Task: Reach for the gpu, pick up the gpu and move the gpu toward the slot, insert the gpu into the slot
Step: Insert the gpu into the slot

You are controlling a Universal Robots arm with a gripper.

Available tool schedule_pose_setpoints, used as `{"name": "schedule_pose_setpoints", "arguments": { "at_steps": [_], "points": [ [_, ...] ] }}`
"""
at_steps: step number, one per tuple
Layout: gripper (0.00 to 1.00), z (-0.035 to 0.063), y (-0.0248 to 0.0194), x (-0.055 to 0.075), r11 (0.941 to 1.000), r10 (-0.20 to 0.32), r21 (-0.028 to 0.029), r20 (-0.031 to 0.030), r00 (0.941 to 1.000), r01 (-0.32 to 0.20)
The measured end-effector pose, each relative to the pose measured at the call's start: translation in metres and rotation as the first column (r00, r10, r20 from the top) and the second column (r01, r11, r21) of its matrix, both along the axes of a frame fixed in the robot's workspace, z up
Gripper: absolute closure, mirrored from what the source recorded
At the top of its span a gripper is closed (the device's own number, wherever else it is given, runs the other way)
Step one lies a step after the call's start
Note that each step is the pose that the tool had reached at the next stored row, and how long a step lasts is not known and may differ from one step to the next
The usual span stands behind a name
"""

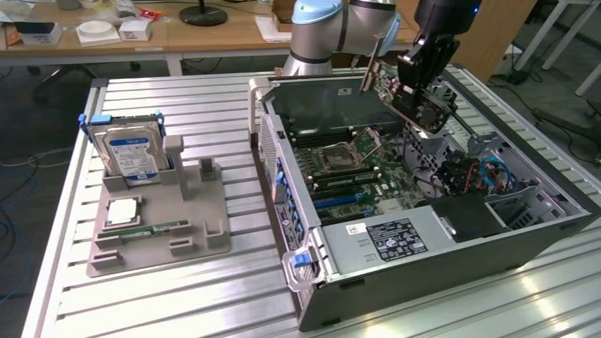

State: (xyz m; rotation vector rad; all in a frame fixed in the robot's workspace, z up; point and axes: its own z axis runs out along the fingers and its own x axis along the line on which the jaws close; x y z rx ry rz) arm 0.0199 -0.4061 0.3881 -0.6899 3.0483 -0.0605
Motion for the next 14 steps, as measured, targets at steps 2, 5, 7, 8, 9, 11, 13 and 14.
{"name": "schedule_pose_setpoints", "arguments": {
  "at_steps": [2,5,7,8,9,11,13,14],
  "points": [
    [0.73,-0.0009,0.0000,0.000,0.9993,0.038,0.0001,0.0000,0.9993,-0.038],
    [0.73,-0.0040,0.0000,0.000,0.9958,0.091,0.0000,0.0000,0.9958,-0.091],
    [0.73,-0.0069,0.0000,0.000,0.9917,0.128,0.0001,0.0000,0.9917,-0.128],
    [0.73,-0.0085,0.0000,0.000,0.9893,0.146,0.0001,0.0000,0.9893,-0.146],
    [0.73,-0.0101,0.0000,0.000,0.9865,0.164,0.0000,0.0000,0.9865,-0.164],
    [0.73,-0.0135,0.0001,0.000,0.9800,0.199,0.0001,0.0001,0.9800,-0.199],
    [0.73,-0.0167,0.0000,0.000,0.9718,0.236,0.0000,0.0000,0.9718,-0.236],
    [0.73,-0.0179,0.0000,0.000,0.9674,0.253,-0.0001,-0.0001,0.9674,-0.253]
  ]
}}
